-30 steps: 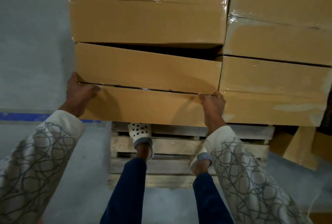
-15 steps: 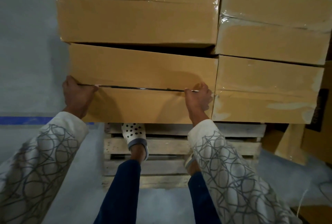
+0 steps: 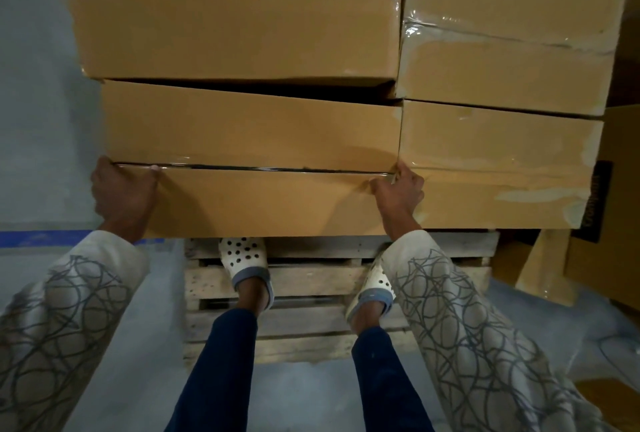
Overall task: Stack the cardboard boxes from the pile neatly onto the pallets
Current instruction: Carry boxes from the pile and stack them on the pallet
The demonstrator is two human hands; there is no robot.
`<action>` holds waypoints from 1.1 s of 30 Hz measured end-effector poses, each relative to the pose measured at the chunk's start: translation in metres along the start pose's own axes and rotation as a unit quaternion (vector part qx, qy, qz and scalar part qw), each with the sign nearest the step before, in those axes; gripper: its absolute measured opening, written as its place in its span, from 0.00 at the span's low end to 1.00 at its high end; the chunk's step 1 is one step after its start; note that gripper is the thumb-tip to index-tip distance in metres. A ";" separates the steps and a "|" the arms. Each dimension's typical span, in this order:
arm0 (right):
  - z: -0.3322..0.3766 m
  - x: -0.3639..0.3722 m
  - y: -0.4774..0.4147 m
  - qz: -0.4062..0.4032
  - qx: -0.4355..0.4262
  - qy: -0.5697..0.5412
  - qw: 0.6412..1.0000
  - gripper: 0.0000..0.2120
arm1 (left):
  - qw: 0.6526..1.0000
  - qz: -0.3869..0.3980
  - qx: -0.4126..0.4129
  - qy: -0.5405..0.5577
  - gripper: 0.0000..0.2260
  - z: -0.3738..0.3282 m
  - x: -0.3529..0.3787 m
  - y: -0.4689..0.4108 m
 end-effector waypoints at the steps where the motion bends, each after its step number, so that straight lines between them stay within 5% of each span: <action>1: -0.001 -0.001 -0.002 -0.003 -0.001 -0.007 1.000 0.35 | 1.000 -0.001 -0.001 0.006 0.31 0.000 -0.001 -0.001; 19: 0.000 0.015 -0.020 0.010 0.045 -0.177 0.983 0.21 | 0.997 0.000 -0.009 0.083 0.31 -0.009 -0.021 -0.001; 24: 0.007 0.008 -0.014 0.005 0.036 -0.183 0.983 0.26 | 0.993 0.015 -0.009 0.115 0.19 -0.015 -0.021 0.009; 33: 0.014 0.006 -0.013 -0.003 0.011 -0.132 0.991 0.28 | 0.991 0.022 -0.026 0.131 0.34 0.001 -0.021 -0.007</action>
Point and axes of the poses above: each hand's wrist, its own y-axis away from the middle knuckle, its own x-axis out of the palm, z = x × y, the point moved 10 cm from there along -y, towards the middle knuckle, and after that the axes turned 9 degrees about y, right-handed, at the moved point
